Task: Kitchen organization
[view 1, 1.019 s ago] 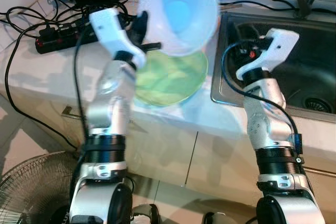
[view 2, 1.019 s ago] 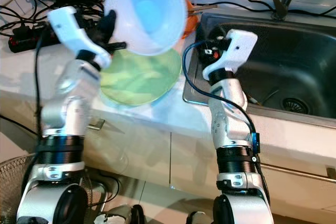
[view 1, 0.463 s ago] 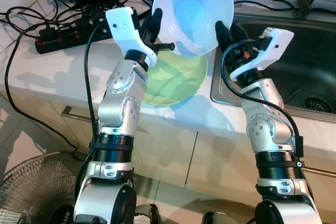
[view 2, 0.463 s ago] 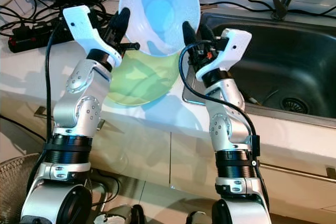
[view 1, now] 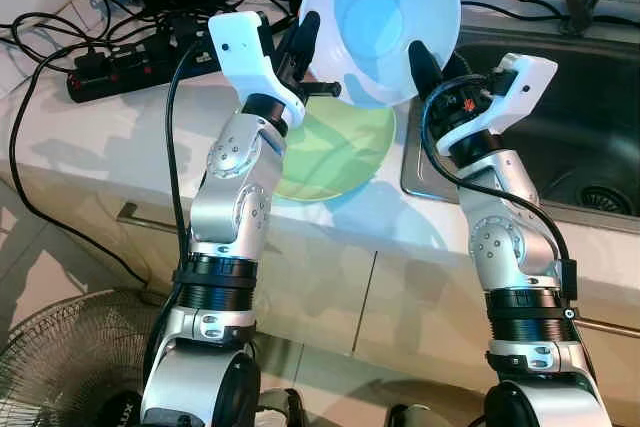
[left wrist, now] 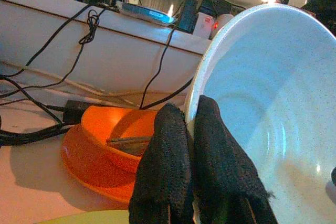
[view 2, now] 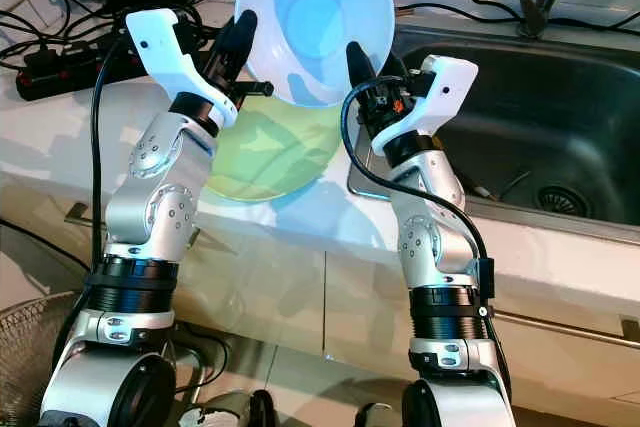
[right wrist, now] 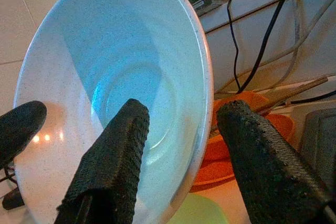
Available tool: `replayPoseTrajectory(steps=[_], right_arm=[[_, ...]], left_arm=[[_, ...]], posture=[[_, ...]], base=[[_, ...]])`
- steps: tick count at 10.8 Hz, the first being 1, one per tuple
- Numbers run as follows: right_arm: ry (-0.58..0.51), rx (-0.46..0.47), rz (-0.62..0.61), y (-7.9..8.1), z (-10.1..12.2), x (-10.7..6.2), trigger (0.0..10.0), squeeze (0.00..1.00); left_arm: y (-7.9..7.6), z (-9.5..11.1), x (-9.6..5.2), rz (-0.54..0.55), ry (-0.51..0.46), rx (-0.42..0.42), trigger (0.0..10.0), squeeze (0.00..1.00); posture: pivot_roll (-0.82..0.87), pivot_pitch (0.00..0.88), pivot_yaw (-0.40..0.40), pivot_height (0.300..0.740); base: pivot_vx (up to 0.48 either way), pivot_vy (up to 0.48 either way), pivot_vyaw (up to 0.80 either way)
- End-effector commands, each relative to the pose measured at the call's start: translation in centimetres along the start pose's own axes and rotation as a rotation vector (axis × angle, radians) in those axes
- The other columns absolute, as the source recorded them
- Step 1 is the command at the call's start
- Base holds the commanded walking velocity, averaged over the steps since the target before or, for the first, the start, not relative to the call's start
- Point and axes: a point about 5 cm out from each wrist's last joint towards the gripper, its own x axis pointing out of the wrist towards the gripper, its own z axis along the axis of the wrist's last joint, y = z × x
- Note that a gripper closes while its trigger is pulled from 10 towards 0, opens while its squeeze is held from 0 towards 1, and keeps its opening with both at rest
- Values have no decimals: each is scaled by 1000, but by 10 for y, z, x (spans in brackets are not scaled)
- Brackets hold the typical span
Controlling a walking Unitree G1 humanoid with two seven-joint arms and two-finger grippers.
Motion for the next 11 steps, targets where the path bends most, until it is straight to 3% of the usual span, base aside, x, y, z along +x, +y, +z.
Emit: replayPoseTrajectory(steps=[1,2,6,11], right_arm=[[5,13,-2,1,-1,0,10000,0],[-3,50,-23,-1,0,1,0,0],[-3,108,-43,-2,-2,1,0,0],[28,116,-36,0,-6,0,0,0]], left_arm=[[-2,7,0,-17,-40,1,10000,0],[-4,6,0,-28,-34,-2,10000,0],[-7,4,0,-47,-29,-2,10000,0],[-10,5,0,-76,-34,46,10000,0]], posture=[[24,67,70,740],[22,78,71,740],[24,87,71,740],[26,91,68,740]], base=[[0,0,0],[0,0,0],[0,0,0],[0,0,0]])
